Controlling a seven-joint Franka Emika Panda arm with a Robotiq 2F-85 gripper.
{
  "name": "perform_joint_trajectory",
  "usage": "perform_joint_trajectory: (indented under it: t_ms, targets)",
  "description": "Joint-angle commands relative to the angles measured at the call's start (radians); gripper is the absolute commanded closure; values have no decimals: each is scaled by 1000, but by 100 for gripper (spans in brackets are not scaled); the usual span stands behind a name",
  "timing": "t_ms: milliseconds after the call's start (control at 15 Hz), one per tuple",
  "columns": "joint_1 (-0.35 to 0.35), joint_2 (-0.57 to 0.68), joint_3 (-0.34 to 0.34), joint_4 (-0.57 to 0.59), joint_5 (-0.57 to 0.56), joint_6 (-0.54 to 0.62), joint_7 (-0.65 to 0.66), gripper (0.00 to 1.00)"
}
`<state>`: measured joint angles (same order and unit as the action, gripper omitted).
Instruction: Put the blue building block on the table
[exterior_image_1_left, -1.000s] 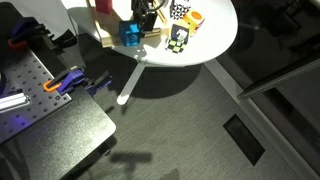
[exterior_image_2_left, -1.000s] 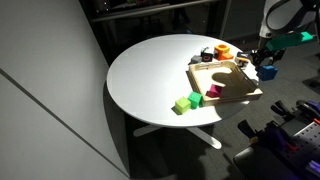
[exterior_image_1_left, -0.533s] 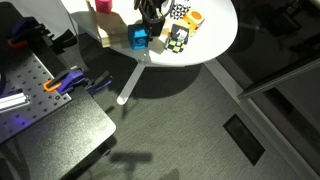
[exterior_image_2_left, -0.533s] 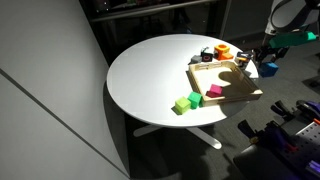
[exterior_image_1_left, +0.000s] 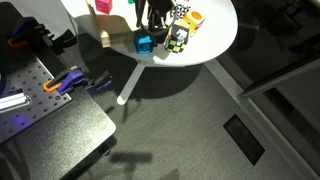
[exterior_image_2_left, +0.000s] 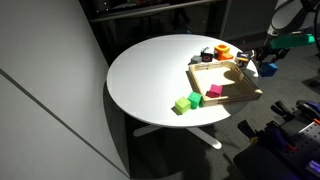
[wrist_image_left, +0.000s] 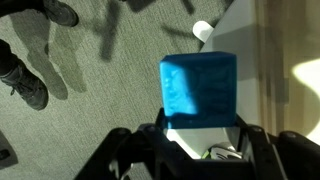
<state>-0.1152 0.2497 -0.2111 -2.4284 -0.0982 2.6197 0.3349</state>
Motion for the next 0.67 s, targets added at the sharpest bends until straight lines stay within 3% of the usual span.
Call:
perform_joint_trajectory:
  t_ms: [0, 600]
  targets:
    - [-22, 31, 1, 35, 48, 17, -62, 67]
    - [-31, 106, 2, 121, 76, 24, -101, 67]
